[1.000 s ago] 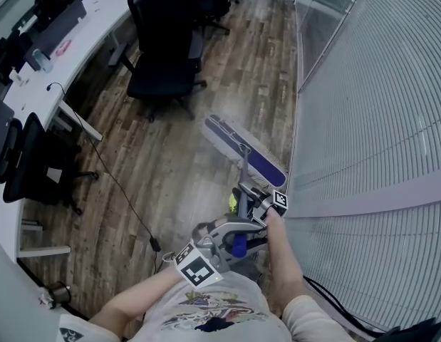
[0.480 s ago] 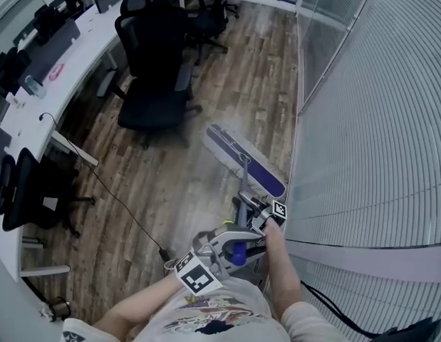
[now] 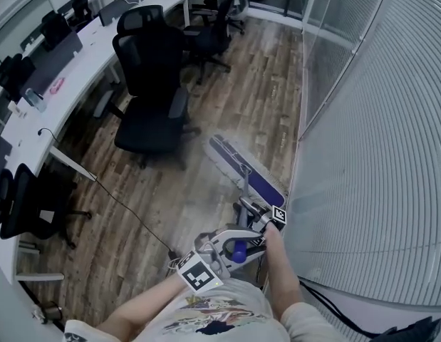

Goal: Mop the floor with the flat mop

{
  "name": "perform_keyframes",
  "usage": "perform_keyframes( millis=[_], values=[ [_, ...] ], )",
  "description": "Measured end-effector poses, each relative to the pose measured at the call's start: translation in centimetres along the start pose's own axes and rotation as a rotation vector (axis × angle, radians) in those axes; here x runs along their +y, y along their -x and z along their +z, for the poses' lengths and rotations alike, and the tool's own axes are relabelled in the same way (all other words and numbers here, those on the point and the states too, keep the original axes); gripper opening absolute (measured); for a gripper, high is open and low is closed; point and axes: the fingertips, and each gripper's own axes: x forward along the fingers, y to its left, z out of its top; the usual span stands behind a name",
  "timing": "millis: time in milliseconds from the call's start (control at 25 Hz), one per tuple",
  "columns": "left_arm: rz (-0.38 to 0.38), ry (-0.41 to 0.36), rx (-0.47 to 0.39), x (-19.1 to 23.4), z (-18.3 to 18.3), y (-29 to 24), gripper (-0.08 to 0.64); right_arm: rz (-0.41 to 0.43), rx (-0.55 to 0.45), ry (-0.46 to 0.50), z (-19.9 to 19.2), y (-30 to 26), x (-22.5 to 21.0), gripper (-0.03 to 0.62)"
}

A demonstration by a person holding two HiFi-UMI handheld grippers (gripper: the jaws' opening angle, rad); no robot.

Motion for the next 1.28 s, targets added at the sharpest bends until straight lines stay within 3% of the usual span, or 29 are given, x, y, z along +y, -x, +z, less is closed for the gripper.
perform_keyframes(
  millis=[200,440,760,1000,1280],
  values=[
    [-0.023,0.006,0.018,1.3,-1.2,-0.2,0.1,-0.028,0.011,0.009,1.7,-1.2,-0.1,0.178],
    [-0.132,-0.007,0.097,-0.2,-1.8,-0.6,0.106,-0.026,0.016,-0.013,1.6,-0.7,-0.2,0.175],
    [-0.144,-0.035,0.155,-3.1,-3.1,1.4,0.104,-0.025,-0.044,-0.044,0.5,0.2,-2.6,0.155],
    [-0.118,-0.017,0.125,-4.9,-1.3,4.8,0.104,-0.049,-0.038,-0.047,-3.1,0.6,-4.6,0.15],
    [-0.123,0.0,0.101,-9.7,1.7,11.9,0.106,-0.046,-0.088,-0.06,-11.3,1.6,-8.5,0.15]
  ],
)
